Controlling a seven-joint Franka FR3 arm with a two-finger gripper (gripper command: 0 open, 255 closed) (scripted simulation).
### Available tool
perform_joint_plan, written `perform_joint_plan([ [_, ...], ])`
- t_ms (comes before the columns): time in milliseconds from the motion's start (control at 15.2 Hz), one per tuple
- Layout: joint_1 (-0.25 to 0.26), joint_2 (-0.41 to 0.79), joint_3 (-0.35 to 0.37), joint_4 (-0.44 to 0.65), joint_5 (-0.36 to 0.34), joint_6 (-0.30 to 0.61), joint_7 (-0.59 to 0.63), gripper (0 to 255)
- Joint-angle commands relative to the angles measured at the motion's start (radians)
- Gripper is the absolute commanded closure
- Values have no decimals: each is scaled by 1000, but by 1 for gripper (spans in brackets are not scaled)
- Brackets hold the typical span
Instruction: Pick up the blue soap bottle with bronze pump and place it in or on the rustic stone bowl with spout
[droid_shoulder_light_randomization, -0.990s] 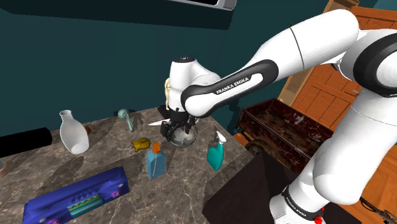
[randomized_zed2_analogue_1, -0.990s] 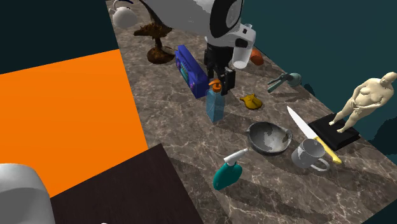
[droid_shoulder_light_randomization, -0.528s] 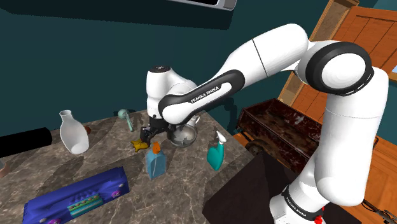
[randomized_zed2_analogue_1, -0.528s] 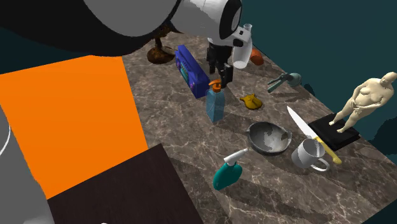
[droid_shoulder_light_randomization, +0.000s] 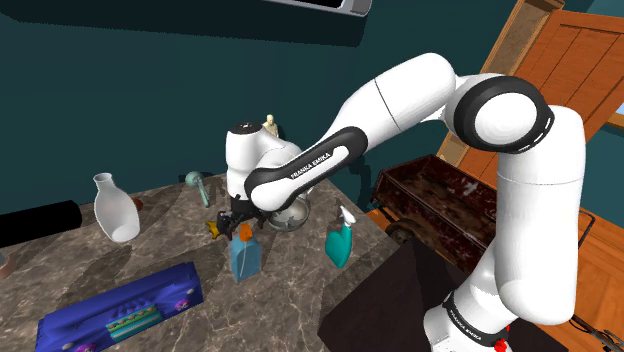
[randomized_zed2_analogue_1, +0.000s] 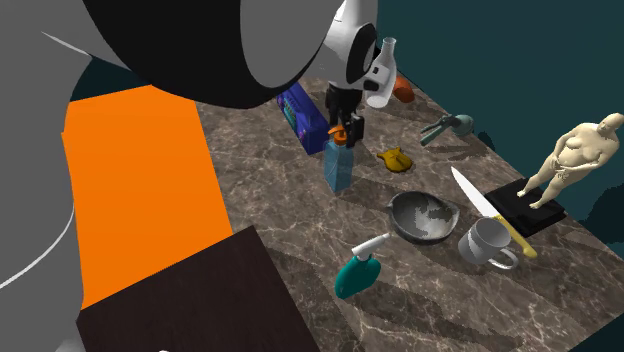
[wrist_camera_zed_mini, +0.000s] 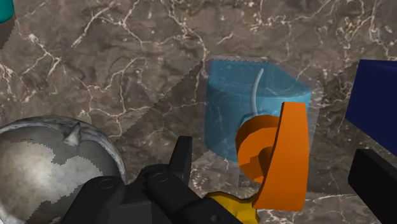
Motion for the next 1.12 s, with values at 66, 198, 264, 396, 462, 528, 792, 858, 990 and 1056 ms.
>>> perform_joint_plan([
  [66, 1, 6, -2, -3, -3, 10, 2, 0],
  [198, 1, 6, -2, -3, -3, 10, 2, 0],
  [264, 1, 6, -2, -3, -3, 10, 2, 0],
  [396, 1, 6, -2, -3, -3, 10, 2, 0],
  [462, 1, 6, -2, -3, -3, 10, 2, 0],
  [528, 1, 6, -2, -3, -3, 10, 2, 255],
  [792, 1, 6, -2, -3, -3, 10, 2, 255],
  [858, 1, 6, -2, -3, -3, 10, 2, 255],
  [990, 1, 7, -2, -3, -3, 10, 2, 255],
  [1056, 1, 7, -2, -3, -3, 10, 2, 255],
])
